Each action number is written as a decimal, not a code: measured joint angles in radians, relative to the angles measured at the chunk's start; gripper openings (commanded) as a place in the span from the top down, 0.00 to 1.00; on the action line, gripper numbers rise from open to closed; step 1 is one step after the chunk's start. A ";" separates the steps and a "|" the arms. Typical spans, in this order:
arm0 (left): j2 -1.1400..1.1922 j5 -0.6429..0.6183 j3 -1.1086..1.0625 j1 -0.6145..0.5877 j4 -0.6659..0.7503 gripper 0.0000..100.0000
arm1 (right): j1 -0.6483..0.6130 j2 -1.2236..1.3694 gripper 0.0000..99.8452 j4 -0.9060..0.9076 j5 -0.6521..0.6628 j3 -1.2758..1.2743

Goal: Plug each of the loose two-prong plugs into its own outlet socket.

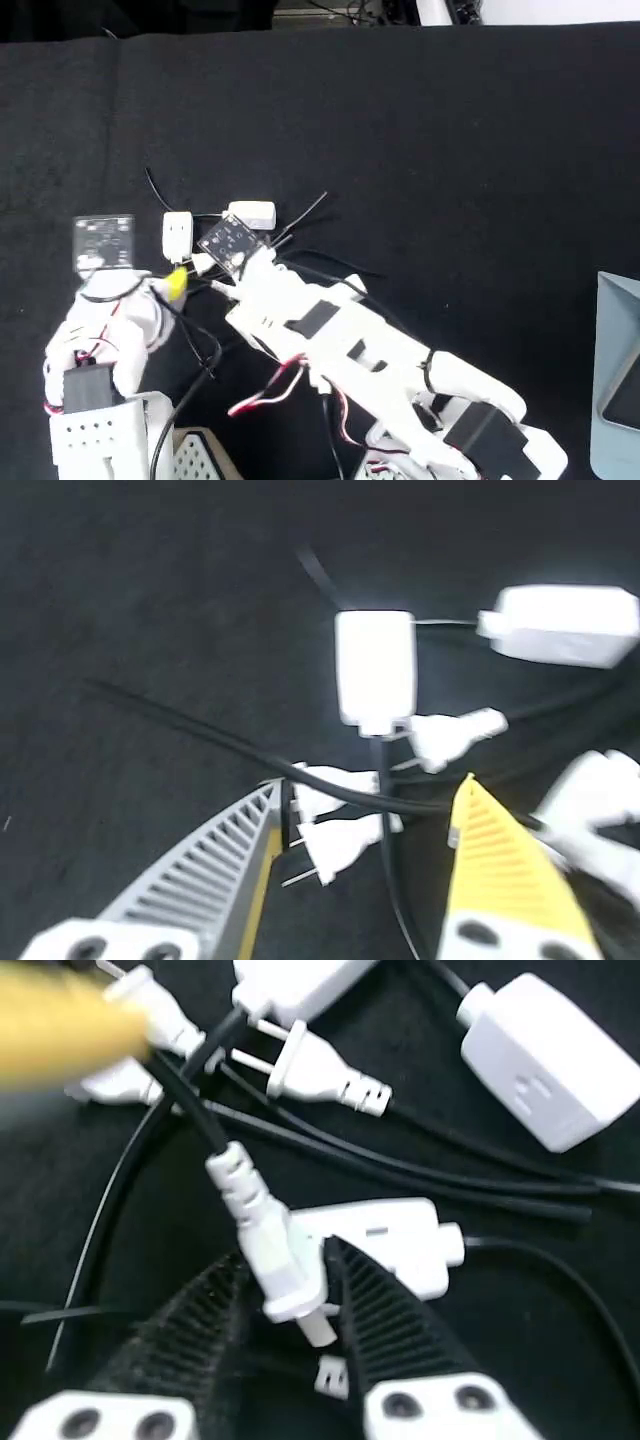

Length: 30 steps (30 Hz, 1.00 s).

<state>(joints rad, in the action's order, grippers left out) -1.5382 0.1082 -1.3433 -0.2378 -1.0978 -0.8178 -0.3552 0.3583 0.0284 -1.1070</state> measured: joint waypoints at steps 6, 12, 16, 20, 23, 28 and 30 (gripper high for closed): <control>0.000 -0.063 0.000 -0.106 0.000 0.73 | 0.025 0.000 0.87 0.376 -0.074 0.184; 0.000 -0.064 0.000 -0.114 0.000 0.73 | 0.038 0.000 0.87 0.497 -0.075 0.247; 0.000 -0.064 0.000 -0.115 0.000 0.73 | 0.037 0.000 0.87 0.549 -0.041 0.322; 0.000 -0.064 0.000 -0.166 0.000 0.73 | 0.037 0.000 0.85 0.559 0.008 0.399; 0.000 -0.086 0.000 -0.201 0.006 0.73 | 0.021 0.037 0.77 0.559 0.078 0.440; 0.000 -0.120 0.000 -0.242 0.015 0.73 | -0.026 0.164 0.74 0.559 0.178 0.485; 0.000 -0.123 0.000 -0.244 0.015 0.73 | -0.029 0.213 0.74 0.559 0.198 0.511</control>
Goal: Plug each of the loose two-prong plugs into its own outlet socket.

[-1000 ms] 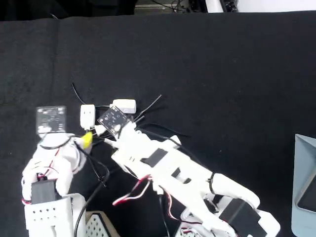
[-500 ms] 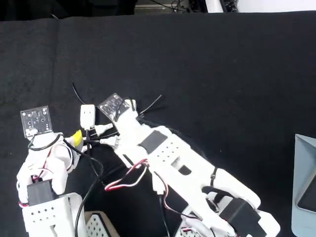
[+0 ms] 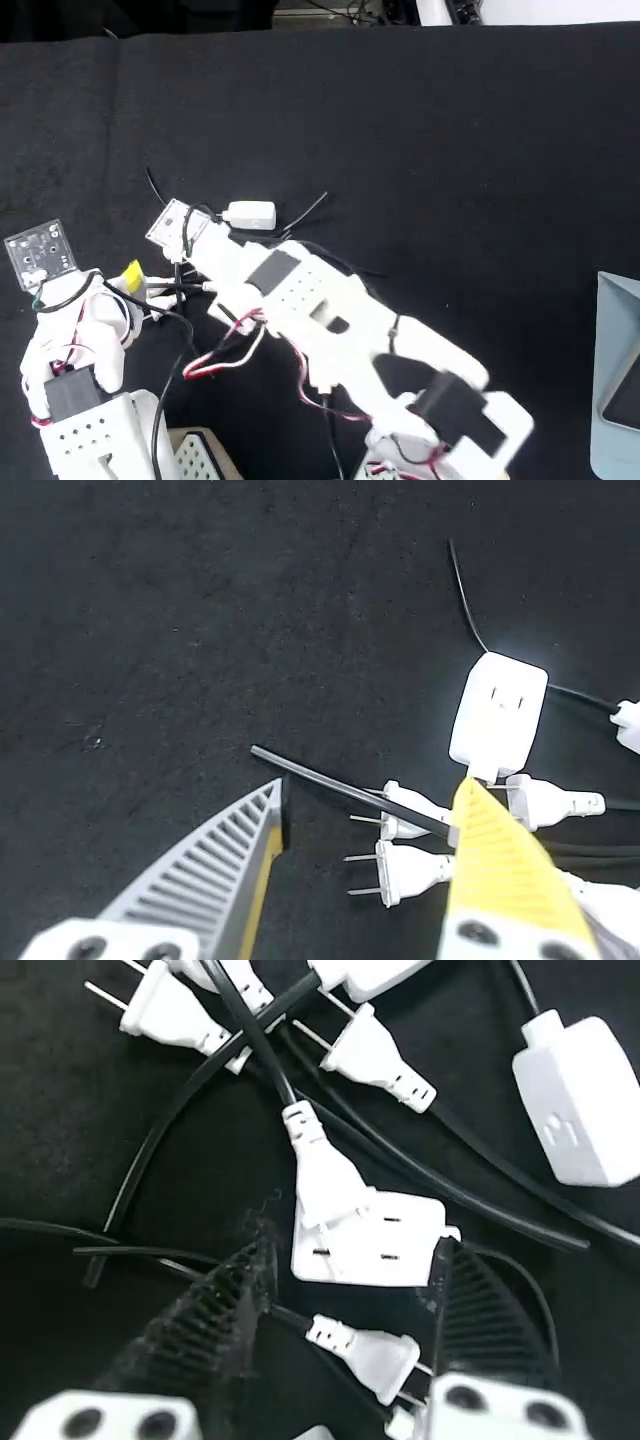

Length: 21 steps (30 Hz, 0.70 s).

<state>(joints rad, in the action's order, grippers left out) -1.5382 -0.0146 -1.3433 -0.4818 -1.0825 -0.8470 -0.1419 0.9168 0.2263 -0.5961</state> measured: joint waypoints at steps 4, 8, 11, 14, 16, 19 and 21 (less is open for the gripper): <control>0.000 -0.005 0.000 0.000 0.000 0.73 | -0.003 0.094 0.74 0.000 0.009 0.057; 0.000 -0.005 0.000 0.000 0.000 0.73 | -0.021 0.158 0.74 0.000 0.009 0.106; 0.000 -0.005 0.000 0.000 0.000 0.73 | -0.046 0.189 0.75 -0.020 0.009 0.115; 0.000 -0.005 0.000 0.000 0.000 0.73 | -0.061 0.209 0.77 -0.055 0.009 0.115; 0.000 -0.005 0.000 0.000 0.000 0.73 | -0.068 0.227 0.82 -0.068 0.009 0.117; 0.000 -0.005 0.000 0.000 0.000 0.73 | -0.068 0.256 0.89 -0.078 0.011 0.117; 0.000 -0.005 0.000 0.000 0.000 0.73 | -0.068 0.272 0.92 -0.101 0.011 0.117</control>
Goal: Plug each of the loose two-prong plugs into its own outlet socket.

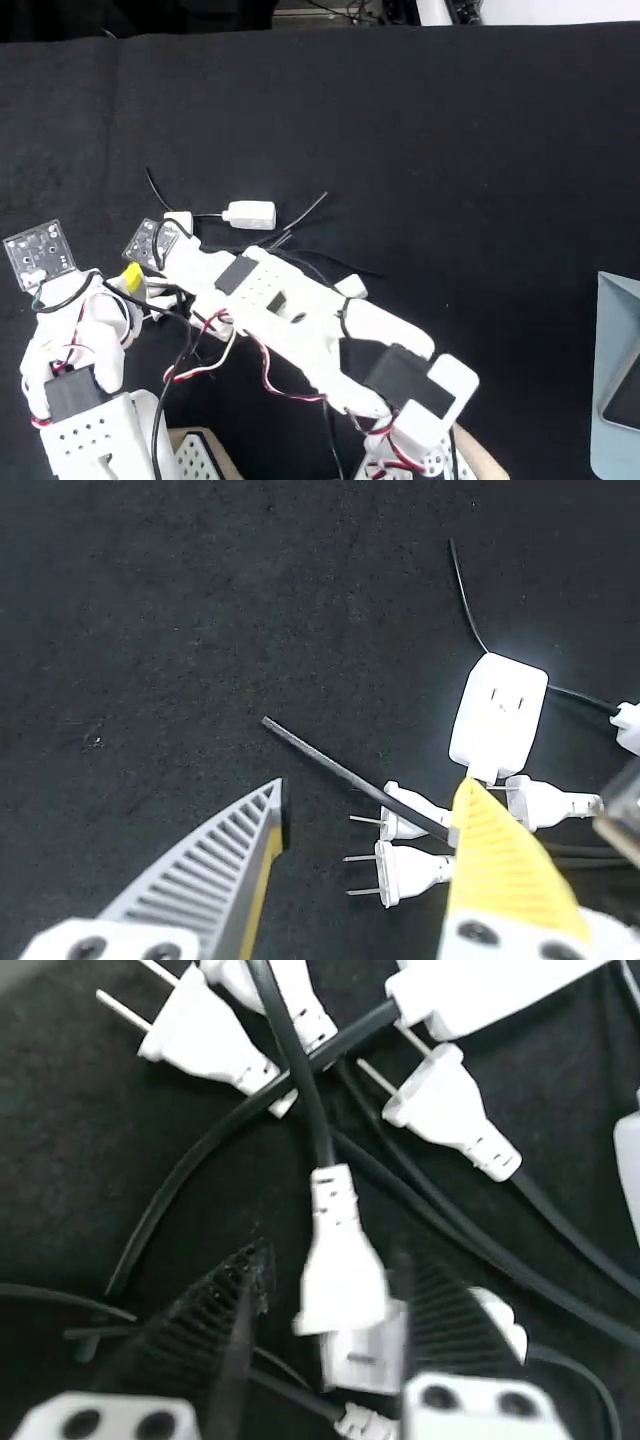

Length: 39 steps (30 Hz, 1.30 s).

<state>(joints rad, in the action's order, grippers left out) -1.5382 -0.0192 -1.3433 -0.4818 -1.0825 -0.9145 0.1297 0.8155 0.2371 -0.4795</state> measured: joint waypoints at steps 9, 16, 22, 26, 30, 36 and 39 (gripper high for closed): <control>0.000 0.000 0.000 0.000 0.000 0.73 | 0.026 0.015 0.99 -0.029 0.000 0.000; 0.000 0.000 0.000 0.000 0.000 0.73 | 0.049 -0.184 0.99 0.046 0.000 -0.023; 0.000 0.000 0.000 0.000 0.000 0.73 | 0.181 -0.365 0.99 0.068 0.000 -0.176; 0.000 0.000 0.000 0.000 0.000 0.73 | 0.206 -0.391 0.99 0.063 -0.021 -0.275; 0.000 0.000 0.000 0.000 0.000 0.73 | 0.204 -0.391 0.97 -0.003 -0.060 -0.353; 0.000 0.000 0.000 0.000 0.000 0.73 | 0.189 -0.391 0.89 0.003 -0.083 -0.381; 0.000 0.000 0.000 0.000 0.000 0.73 | 0.184 -0.367 0.89 0.061 -0.123 -0.370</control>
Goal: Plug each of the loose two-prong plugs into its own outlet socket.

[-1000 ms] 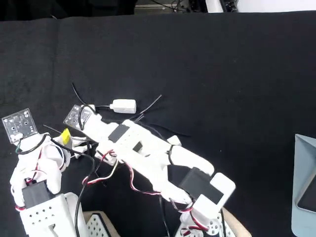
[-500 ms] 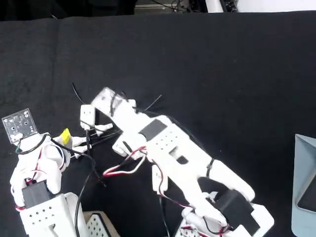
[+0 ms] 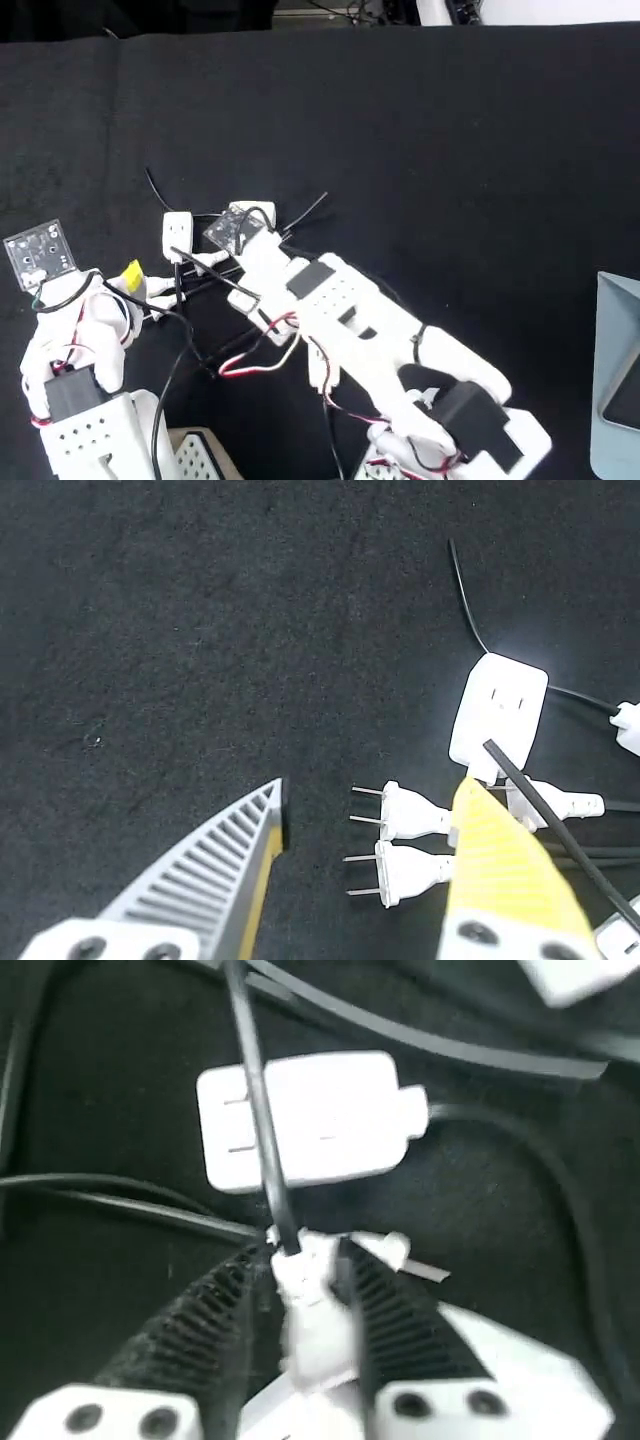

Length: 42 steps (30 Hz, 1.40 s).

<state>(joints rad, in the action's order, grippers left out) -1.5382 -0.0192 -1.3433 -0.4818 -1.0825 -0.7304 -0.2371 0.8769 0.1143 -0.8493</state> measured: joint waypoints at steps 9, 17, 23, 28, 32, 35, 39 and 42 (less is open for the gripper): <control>0.000 0.000 0.000 0.000 0.000 0.73 | -0.003 0.084 0.89 0.137 -0.015 0.112; 0.000 0.000 0.000 0.000 0.000 0.73 | -0.003 0.084 0.89 0.219 -0.015 0.112; 0.000 0.000 0.000 0.000 0.000 0.73 | -0.003 0.084 0.90 0.227 -0.015 0.103; 0.000 0.000 0.000 0.000 0.000 0.73 | -0.003 0.084 0.98 0.227 -0.014 0.081; 0.000 0.000 0.000 0.000 0.000 0.73 | -0.003 0.049 0.99 0.242 -0.014 0.081; 0.000 0.000 0.000 0.000 0.000 0.73 | -0.003 -0.034 0.99 0.265 0.012 0.081; 0.000 0.000 0.000 0.000 0.000 0.73 | 0.009 -0.189 0.99 0.319 0.031 0.048; 0.000 0.000 0.000 0.000 0.000 0.73 | 0.077 -0.310 0.99 0.338 0.074 -0.008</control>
<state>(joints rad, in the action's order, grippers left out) -1.5382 -0.0192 -1.3433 -0.4818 -1.0825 -0.6536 -0.5470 1.2144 0.1880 -0.8569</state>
